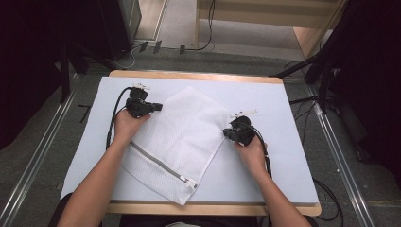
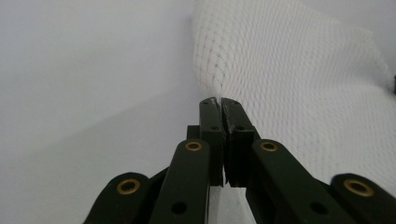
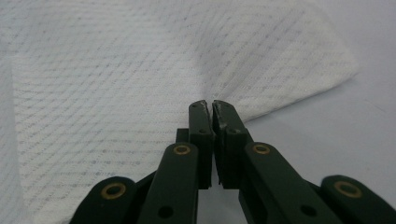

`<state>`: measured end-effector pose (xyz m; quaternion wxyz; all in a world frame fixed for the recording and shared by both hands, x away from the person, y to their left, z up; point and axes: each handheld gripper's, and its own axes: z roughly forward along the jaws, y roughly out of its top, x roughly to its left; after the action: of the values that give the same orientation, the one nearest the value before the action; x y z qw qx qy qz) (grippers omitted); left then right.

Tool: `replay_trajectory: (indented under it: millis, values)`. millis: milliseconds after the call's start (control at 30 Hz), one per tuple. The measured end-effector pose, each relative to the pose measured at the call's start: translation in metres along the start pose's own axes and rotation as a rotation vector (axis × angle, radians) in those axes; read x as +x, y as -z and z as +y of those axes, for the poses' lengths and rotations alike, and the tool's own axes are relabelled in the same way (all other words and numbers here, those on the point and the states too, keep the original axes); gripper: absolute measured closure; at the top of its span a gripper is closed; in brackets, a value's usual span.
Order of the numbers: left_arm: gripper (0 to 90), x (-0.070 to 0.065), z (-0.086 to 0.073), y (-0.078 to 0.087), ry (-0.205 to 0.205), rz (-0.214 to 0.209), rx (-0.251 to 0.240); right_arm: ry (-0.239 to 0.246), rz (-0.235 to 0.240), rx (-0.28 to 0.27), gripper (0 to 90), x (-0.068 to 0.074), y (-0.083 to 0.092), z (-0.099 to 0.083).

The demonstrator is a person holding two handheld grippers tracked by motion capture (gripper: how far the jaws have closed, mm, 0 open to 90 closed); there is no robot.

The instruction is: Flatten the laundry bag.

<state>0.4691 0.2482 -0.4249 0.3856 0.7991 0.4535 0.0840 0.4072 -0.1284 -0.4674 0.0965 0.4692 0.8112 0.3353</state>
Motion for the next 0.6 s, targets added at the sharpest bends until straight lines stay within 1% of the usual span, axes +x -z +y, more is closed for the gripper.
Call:
replay_trajectory:
  millis: [33, 100, 133, 167, 200, 233, 300, 333, 367, 400, 433, 467, 500, 533, 567, 600]
  values:
    - [89.1, -0.003, 0.001, 0.004, -0.008, -0.004, -0.008, 0.0, 0.0, 0.0, 88.5, 0.0, 0.0, 0.0]
    - [87.0, -0.009, 0.002, 0.009, -0.021, -0.027, -0.018, 0.001, 0.005, 0.002, 88.5, -0.001, 0.0, 0.0]
    - [73.8, -0.013, 0.002, 0.01, -0.018, -0.045, -0.012, -0.002, 0.009, 0.004, 88.5, -0.001, 0.0, 0.001]
    - [66.1, -0.013, 0.002, 0.01, -0.018, -0.045, -0.012, -0.002, 0.009, 0.004, 88.5, -0.001, 0.0, 0.001]
    - [66.1, -0.013, 0.001, 0.01, -0.001, -0.063, 0.003, -0.001, 0.009, 0.006, 88.5, -0.001, 0.0, 0.001]
    - [64.3, -0.012, 0.001, 0.01, 0.004, -0.068, 0.011, -0.002, 0.01, 0.011, 88.4, -0.002, 0.0, 0.002]
    - [61.4, -0.009, -0.001, 0.009, 0.006, -0.063, 0.027, -0.016, 0.016, 0.015, 86.1, -0.002, 0.0, 0.003]
    - [59.2, -0.005, -0.004, 0.008, 0.021, -0.045, 0.028, -0.016, 0.022, 0.014, 81.6, -0.002, -0.001, 0.003]
    - [58.8, -0.005, -0.004, 0.008, 0.021, -0.045, 0.028, -0.022, 0.032, 0.009, 75.7, -0.001, -0.001, 0.004]
    - [58.8, -0.003, -0.005, 0.008, 0.031, -0.042, 0.028, -0.022, 0.032, 0.009, 75.7, -0.001, -0.001, 0.004]
    - [58.0, 0.0, -0.007, 0.007, 0.036, -0.039, 0.028, -0.018, 0.032, 0.003, 70.2, 0.0, -0.002, 0.004]
    - [56.5, 0.002, -0.008, 0.006, 0.041, -0.034, 0.034, -0.012, 0.023, -0.002, 66.7, 0.002, -0.003, 0.005]
    - [56.2, 0.003, -0.009, 0.005, 0.051, -0.031, 0.035, 0.003, 0.004, -0.009, 67.4, 0.006, -0.005, 0.006]
    - [56.2, 0.005, -0.01, 0.004, 0.054, -0.031, 0.042, 0.003, 0.004, -0.009, 67.4, 0.006, -0.005, 0.006]
    - [56.1, 0.007, -0.011, 0.002, 0.062, -0.022, 0.046, 0.016, -0.009, -0.012, 70.4, 0.008, -0.006, 0.007]
    - [56.1, 0.009, -0.012, 0.001, 0.063, -0.016, 0.049, 0.035, -0.045, -0.015, 78.0, 0.011, -0.008, 0.007]
